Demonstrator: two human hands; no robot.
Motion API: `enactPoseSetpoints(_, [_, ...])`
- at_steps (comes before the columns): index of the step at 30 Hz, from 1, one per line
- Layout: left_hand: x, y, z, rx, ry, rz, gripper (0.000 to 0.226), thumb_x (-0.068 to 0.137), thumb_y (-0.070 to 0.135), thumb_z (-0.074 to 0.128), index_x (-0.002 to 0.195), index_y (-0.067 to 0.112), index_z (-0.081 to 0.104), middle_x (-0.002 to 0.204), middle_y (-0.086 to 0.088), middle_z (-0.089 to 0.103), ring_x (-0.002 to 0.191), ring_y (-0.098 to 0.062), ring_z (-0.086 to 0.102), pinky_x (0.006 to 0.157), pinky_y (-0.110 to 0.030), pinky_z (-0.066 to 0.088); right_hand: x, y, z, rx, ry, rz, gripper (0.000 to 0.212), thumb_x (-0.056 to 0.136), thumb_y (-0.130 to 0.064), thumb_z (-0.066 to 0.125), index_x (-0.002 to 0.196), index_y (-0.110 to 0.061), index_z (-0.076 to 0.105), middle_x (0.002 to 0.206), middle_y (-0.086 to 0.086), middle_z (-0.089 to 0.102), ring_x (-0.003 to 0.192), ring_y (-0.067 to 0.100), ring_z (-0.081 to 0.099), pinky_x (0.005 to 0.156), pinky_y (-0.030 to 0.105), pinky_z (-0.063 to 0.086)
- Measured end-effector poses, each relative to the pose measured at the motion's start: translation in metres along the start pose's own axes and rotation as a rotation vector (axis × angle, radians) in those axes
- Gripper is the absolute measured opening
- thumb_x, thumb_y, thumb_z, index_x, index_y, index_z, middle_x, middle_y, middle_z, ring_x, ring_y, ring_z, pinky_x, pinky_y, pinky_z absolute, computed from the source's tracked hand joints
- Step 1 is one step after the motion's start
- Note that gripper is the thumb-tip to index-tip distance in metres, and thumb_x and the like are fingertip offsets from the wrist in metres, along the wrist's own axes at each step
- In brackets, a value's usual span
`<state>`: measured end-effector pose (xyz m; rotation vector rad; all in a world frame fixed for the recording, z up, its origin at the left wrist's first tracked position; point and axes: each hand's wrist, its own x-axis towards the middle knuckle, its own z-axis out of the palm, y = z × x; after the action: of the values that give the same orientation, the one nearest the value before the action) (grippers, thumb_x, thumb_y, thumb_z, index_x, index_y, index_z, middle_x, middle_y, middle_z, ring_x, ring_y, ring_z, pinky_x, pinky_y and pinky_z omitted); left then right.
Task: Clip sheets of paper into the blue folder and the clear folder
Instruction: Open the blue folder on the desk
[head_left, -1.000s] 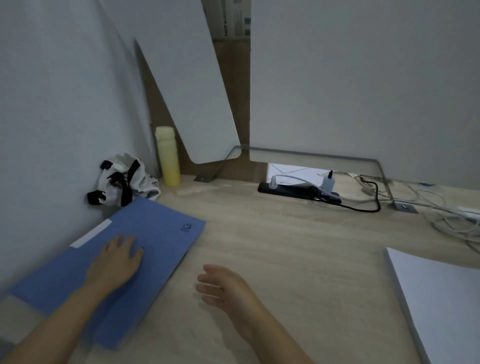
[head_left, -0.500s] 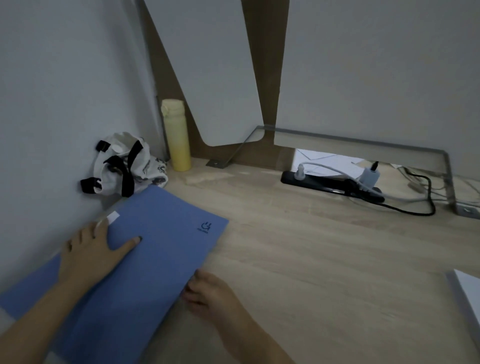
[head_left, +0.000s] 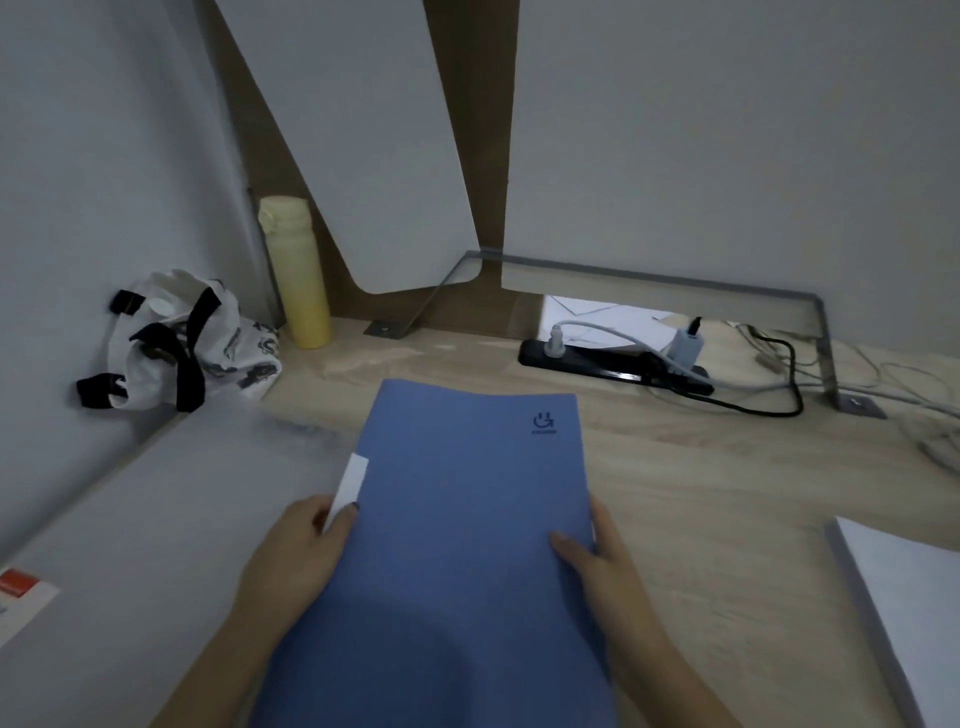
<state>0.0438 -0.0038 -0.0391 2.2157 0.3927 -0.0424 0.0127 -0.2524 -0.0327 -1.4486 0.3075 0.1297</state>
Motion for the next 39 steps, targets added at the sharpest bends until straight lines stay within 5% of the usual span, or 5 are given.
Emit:
enactPoseSetpoints(6, [-0.017, 0.036, 0.078, -0.175, -0.069, 0.127, 0.026, 0.094, 0.029, 0.048, 0.088, 0.007, 0.06, 0.094, -0.005, 0.063, 0.099, -0.019, 0.056, 0.095, -0.034, 0.039, -0.007, -0.009, -0.077, -0.105, 0.192, 0.063, 0.038, 0.089, -0.011, 0.056, 0.123, -0.027, 0.05, 0.108, 0.006, 0.068, 0.088, 0.03, 0.068, 0.07, 0.039, 0.054])
enactPoseSetpoints(21, [-0.033, 0.053, 0.147, -0.341, -0.13, 0.135, 0.034, 0.098, 0.028, 0.039, 0.102, 0.002, 0.06, 0.109, -0.016, 0.061, 0.112, -0.032, 0.054, 0.092, -0.033, 0.035, -0.026, 0.012, -0.131, -0.231, 0.342, -0.012, 0.048, 0.088, -0.02, 0.059, 0.133, -0.029, 0.045, 0.119, -0.003, 0.066, 0.101, 0.016, 0.067, 0.09, 0.04, 0.054])
enactPoseSetpoints(27, [-0.045, 0.056, 0.143, -0.338, 0.001, 0.121, 0.04, 0.095, 0.032, 0.045, 0.066, 0.006, 0.045, 0.065, -0.007, 0.049, 0.067, -0.026, 0.047, 0.064, -0.035, 0.034, -0.034, 0.017, -0.141, -0.217, 0.306, -0.015, 0.045, 0.089, -0.022, 0.059, 0.132, -0.025, 0.046, 0.121, -0.001, 0.064, 0.103, 0.019, 0.066, 0.091, 0.043, 0.053])
enactPoseSetpoints(33, [-0.035, 0.043, 0.132, -0.683, 0.169, -0.031, 0.02, 0.091, 0.025, 0.055, 0.092, 0.006, 0.06, 0.056, -0.006, 0.042, 0.036, -0.004, 0.041, 0.043, -0.024, 0.037, -0.05, 0.022, -0.164, -0.262, 0.267, -0.047, 0.036, 0.089, -0.019, 0.058, 0.121, -0.033, 0.05, 0.119, -0.003, 0.063, 0.102, 0.018, 0.065, 0.088, 0.041, 0.054])
enactPoseSetpoints(39, [-0.014, 0.043, 0.124, -0.78, 0.128, -0.064, 0.041, 0.093, 0.017, 0.053, 0.121, -0.012, 0.045, 0.079, -0.012, 0.053, 0.064, -0.014, 0.053, 0.045, -0.012, 0.05, -0.056, 0.026, -0.175, -0.39, 0.24, -0.089, 0.046, 0.089, -0.011, 0.056, 0.129, -0.029, 0.042, 0.12, -0.007, 0.054, 0.111, 0.016, 0.055, 0.096, 0.034, 0.046])
